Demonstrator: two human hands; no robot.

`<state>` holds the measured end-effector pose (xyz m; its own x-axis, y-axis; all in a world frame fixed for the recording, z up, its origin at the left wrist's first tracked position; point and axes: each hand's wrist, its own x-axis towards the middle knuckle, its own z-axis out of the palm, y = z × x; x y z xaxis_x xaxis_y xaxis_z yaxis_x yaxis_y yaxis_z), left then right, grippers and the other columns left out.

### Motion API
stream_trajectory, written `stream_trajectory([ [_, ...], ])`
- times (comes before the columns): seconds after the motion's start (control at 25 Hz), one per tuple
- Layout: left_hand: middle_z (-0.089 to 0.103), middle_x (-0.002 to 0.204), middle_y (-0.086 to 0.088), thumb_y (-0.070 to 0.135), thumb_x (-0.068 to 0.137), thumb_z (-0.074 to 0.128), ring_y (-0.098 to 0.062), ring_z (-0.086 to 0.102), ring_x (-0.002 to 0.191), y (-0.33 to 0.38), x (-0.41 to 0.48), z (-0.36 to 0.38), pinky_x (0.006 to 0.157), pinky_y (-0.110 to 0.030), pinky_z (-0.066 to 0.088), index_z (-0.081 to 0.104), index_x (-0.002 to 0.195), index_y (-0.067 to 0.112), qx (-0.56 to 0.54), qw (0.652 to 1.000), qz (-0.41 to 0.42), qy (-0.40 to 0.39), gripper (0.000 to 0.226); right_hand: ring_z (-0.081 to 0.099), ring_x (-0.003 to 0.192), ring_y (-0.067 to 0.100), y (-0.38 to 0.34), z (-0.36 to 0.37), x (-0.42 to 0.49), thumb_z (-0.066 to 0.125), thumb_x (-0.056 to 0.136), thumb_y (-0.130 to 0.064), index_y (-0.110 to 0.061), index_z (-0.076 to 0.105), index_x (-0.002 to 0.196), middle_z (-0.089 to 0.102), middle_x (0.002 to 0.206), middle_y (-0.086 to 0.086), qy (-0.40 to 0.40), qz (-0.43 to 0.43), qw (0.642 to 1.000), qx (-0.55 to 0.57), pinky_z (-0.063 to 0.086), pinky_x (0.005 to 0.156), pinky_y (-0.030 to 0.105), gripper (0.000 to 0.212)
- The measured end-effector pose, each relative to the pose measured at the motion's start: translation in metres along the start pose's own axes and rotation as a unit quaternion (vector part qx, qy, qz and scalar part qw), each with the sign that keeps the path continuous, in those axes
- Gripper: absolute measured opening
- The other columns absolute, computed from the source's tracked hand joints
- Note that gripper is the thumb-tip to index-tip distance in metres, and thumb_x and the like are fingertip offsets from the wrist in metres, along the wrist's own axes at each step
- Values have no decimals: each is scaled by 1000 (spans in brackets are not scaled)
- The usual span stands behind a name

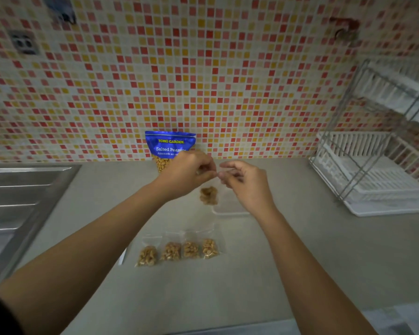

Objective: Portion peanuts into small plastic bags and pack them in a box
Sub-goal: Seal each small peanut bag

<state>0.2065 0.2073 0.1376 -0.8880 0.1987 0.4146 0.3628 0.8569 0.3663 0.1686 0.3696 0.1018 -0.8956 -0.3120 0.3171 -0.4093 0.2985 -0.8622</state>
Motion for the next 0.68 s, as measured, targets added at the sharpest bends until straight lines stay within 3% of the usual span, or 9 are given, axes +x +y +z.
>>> stream_trajectory([
  [0.16,67,82,-5,20,84,66,-16,57,74,4,-3,0,60,-12,31,71,88,6,23,999,35,-4,15,67,72,11,-4,-6,-7,67,83,-22,-17,72,89,72,76,0,-6,-27,994,-106,56,75,32,9],
  [0.36,67,72,-6,15,82,62,-21,61,66,6,-6,6,61,-24,39,69,79,7,73,991,109,26,11,64,67,11,-8,-8,-14,65,84,-20,-18,71,83,70,73,-2,24,-46,988,-142,54,70,33,6],
  [0.48,67,73,-3,20,81,60,-18,58,64,8,-8,11,61,-27,40,70,79,8,39,995,88,23,16,60,65,12,-4,-5,-22,63,84,-14,-16,66,77,67,71,-5,59,-90,981,-158,51,62,35,8],
  [0.68,64,76,5,27,83,58,-6,46,68,0,-14,10,67,-39,45,69,81,15,47,996,71,14,16,57,63,9,7,-6,-31,62,81,-7,-14,63,72,65,69,-6,99,-129,973,-162,48,57,28,12],
])
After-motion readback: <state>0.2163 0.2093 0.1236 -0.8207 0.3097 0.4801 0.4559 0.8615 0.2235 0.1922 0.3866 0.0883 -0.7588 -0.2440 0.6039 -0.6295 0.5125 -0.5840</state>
